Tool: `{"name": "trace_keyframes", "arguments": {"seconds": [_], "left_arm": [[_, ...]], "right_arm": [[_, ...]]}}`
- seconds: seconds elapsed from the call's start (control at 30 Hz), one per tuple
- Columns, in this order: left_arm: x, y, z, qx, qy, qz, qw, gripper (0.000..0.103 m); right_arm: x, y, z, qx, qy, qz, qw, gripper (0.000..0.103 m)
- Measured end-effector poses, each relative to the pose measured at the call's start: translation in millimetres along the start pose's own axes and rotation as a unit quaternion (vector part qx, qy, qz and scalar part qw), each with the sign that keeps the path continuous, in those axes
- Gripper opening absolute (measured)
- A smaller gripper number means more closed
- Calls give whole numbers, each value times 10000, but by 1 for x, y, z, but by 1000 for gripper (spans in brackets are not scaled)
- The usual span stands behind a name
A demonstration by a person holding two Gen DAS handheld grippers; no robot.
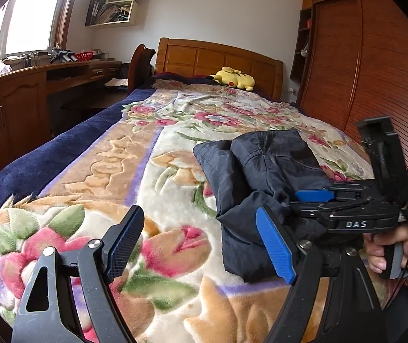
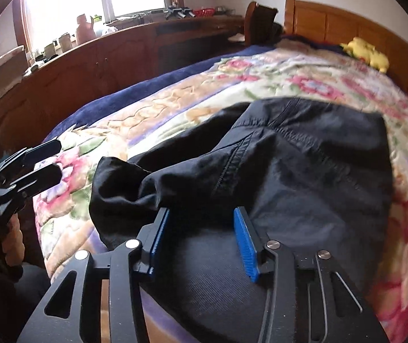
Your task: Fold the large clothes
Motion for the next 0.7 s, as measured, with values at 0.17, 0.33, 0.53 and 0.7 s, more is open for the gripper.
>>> {"name": "trace_keyframes", "arguments": {"seconds": [0.17,0.33,0.53,0.7], "left_arm": [[-5,1,2,8,-91,31,10000,81],[-8,6,3,-19,-144,159,9998,81],[-12,13,3,-156,-280,309,9990,81],[-19,24,8,-150,-411,552,9975,81]], "right_arm": [[7,1,11,-19,-119,-75,9999,43],[9,1,-10,-41,31,-200,9998,44],[19,15,-51,-649,449,-549,9954,66],[22,53,-68,-1093,544,-459,9915,74]]}}
Point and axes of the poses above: each gripper's, at about its wrist camera, not at the fingertips, and z roughly the way its jaws point, y to its right, x to its top, the point moved 3 cm from there along z, roughly the way its jaws point, and after that the axes turned 12 degrees about x, right-handed, at the moved point
